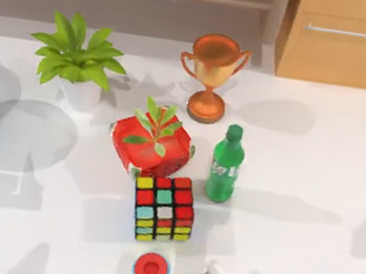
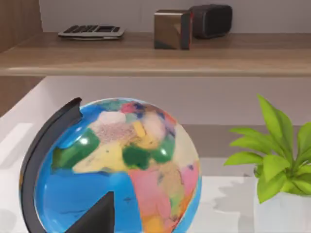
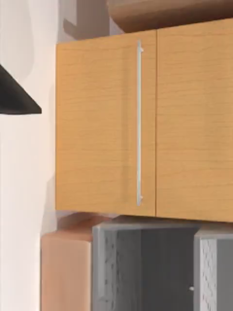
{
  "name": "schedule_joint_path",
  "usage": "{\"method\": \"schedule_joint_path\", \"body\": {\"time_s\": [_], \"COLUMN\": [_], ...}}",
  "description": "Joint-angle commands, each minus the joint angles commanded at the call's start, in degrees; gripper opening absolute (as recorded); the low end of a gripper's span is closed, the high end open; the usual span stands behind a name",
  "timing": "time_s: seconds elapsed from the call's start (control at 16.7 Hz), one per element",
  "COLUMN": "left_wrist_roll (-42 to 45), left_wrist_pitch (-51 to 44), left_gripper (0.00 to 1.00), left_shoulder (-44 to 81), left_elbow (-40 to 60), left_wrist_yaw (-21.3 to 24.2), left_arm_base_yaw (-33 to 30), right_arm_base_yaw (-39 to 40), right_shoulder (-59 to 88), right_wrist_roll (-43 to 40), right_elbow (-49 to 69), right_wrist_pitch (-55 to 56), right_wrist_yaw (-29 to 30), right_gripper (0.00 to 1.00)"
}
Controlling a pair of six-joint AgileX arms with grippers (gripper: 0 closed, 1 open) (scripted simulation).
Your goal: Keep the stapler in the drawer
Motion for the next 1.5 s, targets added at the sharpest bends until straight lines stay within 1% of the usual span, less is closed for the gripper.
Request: {"method": "schedule_joint_path", "body": {"time_s": [0.18,0.36,0.6,0.84,1.08,1.32,1.5], "left_wrist_roll": [0.0,0.0,0.0,0.0,0.0,0.0,0.0], "left_wrist_pitch": [0.0,0.0,0.0,0.0,0.0,0.0,0.0], "left_gripper": [1.0,1.0,1.0,1.0,1.0,1.0,1.0], "left_shoulder": [0.0,0.0,0.0,0.0,0.0,0.0,0.0], "left_elbow": [0.0,0.0,0.0,0.0,0.0,0.0,0.0], "left_wrist_yaw": [0.0,0.0,0.0,0.0,0.0,0.0,0.0], "left_arm_base_yaw": [0.0,0.0,0.0,0.0,0.0,0.0,0.0], "right_arm_base_yaw": [-0.1,-0.67,-0.76,0.11,2.49,5.56,6.39], "right_shoulder": [0.51,5.5,20.42,42.96,61.89,73.71,85.34], "right_wrist_roll": [-0.43,-4.62,-16.26,-29.74,-39.38,-48.46,-55.83], "right_elbow": [0.32,3.58,12.57,24.53,34.06,40.7,43.29], "right_wrist_pitch": [0.37,4.02,15.69,33.77,48.51,55.79,60.41], "right_wrist_yaw": [0.27,2.4,6.09,9.13,10.25,10.16,11.12], "right_gripper": [1.0,1.0,1.0,1.0,1.0,1.0,1.0]}}
